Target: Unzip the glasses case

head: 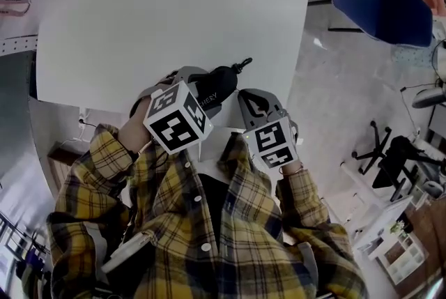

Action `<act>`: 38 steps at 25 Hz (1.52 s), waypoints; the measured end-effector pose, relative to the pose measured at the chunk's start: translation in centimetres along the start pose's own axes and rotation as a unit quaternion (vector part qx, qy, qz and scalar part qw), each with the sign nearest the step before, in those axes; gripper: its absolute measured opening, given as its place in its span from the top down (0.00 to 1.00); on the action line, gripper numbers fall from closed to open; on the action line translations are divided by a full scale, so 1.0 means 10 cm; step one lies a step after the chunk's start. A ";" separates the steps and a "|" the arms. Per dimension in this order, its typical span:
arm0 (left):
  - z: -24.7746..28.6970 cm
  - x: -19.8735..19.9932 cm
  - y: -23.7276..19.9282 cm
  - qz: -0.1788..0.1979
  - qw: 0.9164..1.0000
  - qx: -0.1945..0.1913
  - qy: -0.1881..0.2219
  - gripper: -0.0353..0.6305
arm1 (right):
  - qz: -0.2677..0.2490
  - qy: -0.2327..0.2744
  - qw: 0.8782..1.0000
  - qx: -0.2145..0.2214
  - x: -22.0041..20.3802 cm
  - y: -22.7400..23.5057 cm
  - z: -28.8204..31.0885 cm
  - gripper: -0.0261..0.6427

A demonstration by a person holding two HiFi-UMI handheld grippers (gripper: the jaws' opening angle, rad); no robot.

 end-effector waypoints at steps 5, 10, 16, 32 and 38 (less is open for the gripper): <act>0.01 0.02 0.02 0.004 1.000 0.004 0.006 0.49 | -0.053 -0.016 0.998 -0.006 0.06 0.14 -0.03 0.96; -0.01 0.03 0.02 0.005 1.000 0.004 0.006 0.49 | -0.088 -0.009 0.996 -0.009 0.28 0.34 0.03 0.96; 0.00 0.03 0.01 0.008 1.000 0.001 0.006 0.49 | -0.160 -0.007 0.987 0.016 0.46 0.37 0.18 0.96; -0.01 0.06 0.01 0.006 1.000 0.003 0.013 0.49 | -0.298 0.006 0.945 0.135 0.93 0.19 0.44 0.96; -0.02 0.00 -0.02 -0.002 1.000 -0.002 0.019 0.49 | -0.273 0.008 0.954 0.120 0.94 0.20 0.42 0.96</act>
Point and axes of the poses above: the fingertips, and each gripper's own axes: z forward along the fingers, y to its right, x out of its top, the point moved 1 cm from there along -z, backward along the fingers, and after that the axes turned 1 degree about -y, right-handed, at the moved point
